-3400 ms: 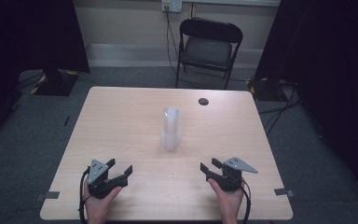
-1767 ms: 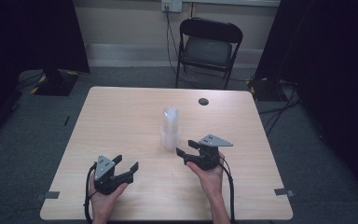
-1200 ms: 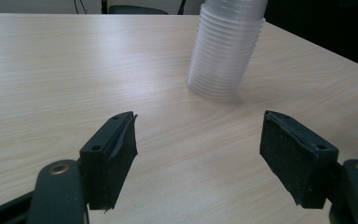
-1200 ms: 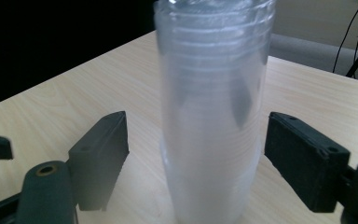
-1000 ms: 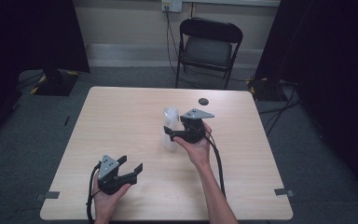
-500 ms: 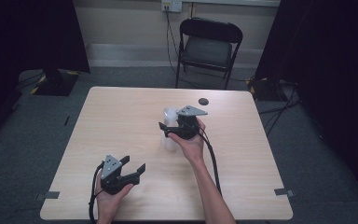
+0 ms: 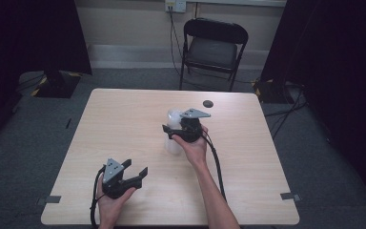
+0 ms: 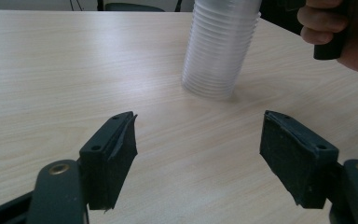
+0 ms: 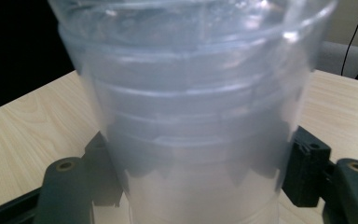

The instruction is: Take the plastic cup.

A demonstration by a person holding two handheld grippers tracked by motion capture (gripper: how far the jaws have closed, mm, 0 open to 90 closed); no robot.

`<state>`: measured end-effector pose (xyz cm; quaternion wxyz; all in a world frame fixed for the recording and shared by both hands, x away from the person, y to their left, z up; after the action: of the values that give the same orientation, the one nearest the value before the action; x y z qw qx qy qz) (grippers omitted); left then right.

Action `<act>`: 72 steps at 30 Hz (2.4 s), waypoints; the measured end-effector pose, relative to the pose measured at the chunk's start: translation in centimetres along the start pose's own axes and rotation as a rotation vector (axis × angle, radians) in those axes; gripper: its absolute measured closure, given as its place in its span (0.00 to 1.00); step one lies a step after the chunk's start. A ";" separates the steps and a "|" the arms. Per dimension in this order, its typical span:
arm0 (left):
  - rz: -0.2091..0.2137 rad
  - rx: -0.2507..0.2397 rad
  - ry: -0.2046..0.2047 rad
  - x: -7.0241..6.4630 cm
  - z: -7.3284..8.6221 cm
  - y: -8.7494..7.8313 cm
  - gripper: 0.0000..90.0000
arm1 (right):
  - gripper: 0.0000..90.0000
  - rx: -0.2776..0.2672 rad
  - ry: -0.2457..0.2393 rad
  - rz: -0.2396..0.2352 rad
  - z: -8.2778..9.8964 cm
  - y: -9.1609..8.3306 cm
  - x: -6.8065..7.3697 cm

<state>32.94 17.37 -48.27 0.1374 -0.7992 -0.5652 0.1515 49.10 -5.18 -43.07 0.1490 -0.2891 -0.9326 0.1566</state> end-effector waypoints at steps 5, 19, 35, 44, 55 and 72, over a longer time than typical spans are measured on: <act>0.000 -0.001 0.005 -0.1 0.1 0.0 0.30 | 0.32 -0.008 -0.010 0.002 -0.1 -0.2 0.0; -0.002 0.008 0.014 -0.2 0.3 0.0 0.29 | 0.33 -0.051 -0.029 -0.002 -1.5 -0.8 0.2; 0.032 0.017 0.030 -0.7 0.3 0.2 0.29 | 0.34 -0.090 -0.048 -0.007 -3.0 -1.6 0.3; 0.044 0.021 0.029 -0.8 0.3 0.2 0.28 | 0.35 -0.113 -0.040 -0.015 -4.1 -2.3 0.4; 0.067 0.008 0.047 -1.0 0.2 0.2 0.31 | 0.36 -0.143 -0.040 -0.023 -5.2 -3.1 0.6; 0.084 0.011 0.022 -1.2 0.2 0.4 0.29 | 0.38 -0.205 -0.061 -0.058 -7.0 -5.4 1.5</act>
<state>32.81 16.07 -48.53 0.1414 -0.8231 -0.5288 0.1512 47.84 -7.09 -34.39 0.0947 -0.2709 -0.9557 0.0648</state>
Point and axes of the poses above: each handheld gripper's, and its own axes: y roughly forward along the jaws, z roughly out of its underside, x roughly to its left, the point moved 2 cm from there along y, roughly forward along the jaws, and after that the axes turned 11 degrees about -z, right-handed, at the moved point
